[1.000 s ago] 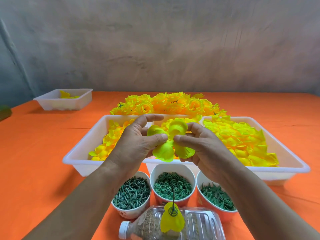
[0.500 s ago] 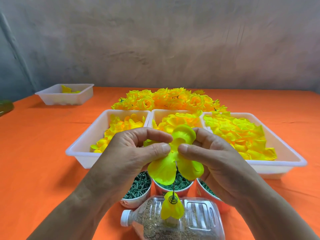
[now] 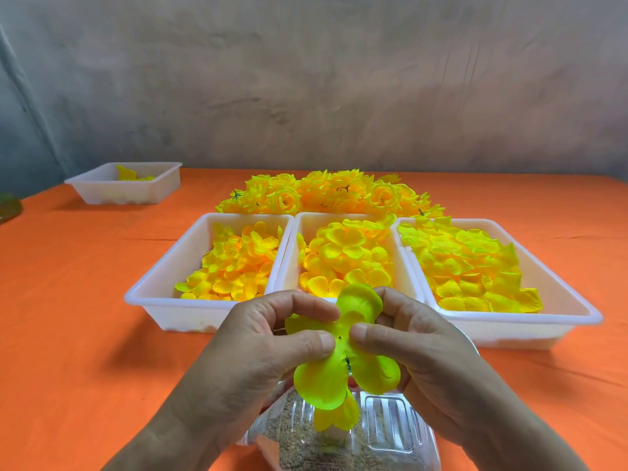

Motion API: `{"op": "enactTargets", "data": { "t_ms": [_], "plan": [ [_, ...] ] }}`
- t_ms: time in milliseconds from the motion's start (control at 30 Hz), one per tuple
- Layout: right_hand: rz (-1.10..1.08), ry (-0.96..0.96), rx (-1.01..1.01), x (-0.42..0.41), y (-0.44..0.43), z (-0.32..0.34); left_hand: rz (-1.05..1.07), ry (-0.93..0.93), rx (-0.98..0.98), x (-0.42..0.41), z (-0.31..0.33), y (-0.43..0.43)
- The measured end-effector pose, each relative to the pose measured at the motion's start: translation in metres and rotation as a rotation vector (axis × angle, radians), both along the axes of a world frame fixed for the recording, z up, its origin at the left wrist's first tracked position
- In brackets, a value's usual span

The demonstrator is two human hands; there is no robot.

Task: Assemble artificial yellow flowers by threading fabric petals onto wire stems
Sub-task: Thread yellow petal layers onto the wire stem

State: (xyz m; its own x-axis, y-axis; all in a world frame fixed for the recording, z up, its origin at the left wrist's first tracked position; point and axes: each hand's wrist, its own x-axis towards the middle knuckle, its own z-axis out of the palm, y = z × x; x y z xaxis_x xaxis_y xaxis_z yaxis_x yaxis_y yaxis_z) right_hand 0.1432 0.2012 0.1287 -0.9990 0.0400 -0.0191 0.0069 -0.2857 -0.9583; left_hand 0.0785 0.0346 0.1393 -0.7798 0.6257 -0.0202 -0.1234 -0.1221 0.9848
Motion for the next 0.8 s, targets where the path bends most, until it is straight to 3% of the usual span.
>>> {"op": "enactTargets", "data": {
  "t_ms": [300, 800],
  "plan": [
    [0.029, 0.026, -0.013, 0.0004, 0.0001, -0.0037, 0.055, 0.069, -0.041, 0.0047, 0.0022, -0.0017],
    [0.029, -0.004, -0.056, -0.0012, 0.0009, -0.0095, -0.013, -0.06, -0.002, 0.0, -0.0025, 0.0011]
  ]
}}
